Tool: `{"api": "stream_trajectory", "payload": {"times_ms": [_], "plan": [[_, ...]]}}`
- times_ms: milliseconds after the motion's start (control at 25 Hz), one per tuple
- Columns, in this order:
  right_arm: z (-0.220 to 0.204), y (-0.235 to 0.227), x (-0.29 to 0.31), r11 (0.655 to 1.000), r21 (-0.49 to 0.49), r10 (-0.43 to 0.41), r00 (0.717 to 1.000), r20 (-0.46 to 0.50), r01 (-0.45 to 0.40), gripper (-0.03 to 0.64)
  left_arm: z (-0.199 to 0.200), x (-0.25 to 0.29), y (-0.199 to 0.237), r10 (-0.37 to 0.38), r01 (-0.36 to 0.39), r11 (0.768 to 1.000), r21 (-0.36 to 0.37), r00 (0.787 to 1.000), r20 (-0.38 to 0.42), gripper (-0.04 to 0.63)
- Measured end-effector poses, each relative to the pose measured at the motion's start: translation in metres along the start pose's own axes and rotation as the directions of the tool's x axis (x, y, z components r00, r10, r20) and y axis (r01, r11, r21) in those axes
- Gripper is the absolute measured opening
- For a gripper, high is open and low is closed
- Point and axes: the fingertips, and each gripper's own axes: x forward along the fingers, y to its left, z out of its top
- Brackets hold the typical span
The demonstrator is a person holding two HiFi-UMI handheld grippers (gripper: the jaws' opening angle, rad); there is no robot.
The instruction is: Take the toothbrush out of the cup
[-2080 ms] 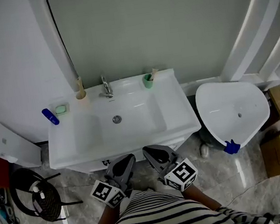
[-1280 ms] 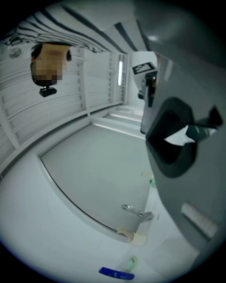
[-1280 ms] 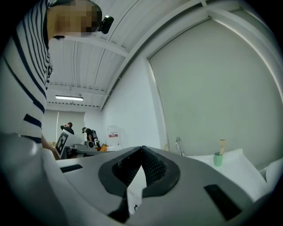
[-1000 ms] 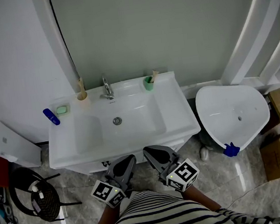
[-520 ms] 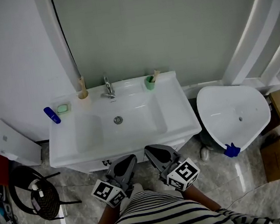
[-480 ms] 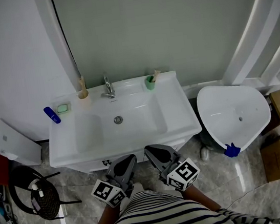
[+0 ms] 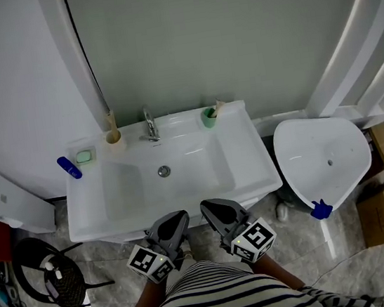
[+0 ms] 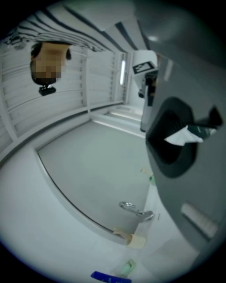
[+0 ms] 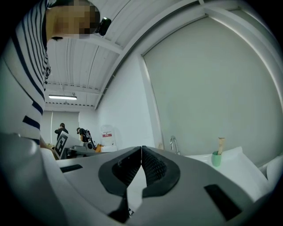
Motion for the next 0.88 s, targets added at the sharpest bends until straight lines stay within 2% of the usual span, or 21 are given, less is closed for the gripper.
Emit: {"api": "stream_trajectory", "payload": {"times_ms": [560,880], "plan": [[0.008,-0.051,0.095,1.0,-0.008,-0.012,0.999,-0.031,0.011,0.008,0.03,0.049,0.098,-0.033,0.033,0.999,-0.021,0.999,0.009,0.008],[0.01,-0.064,0.135,1.0,-0.021,-0.023,0.999,-0.033,0.022,0.008,0.041,0.06,0.136,-0.061,0.061,0.998,-0.019,0.998,0.009,0.008]]}}
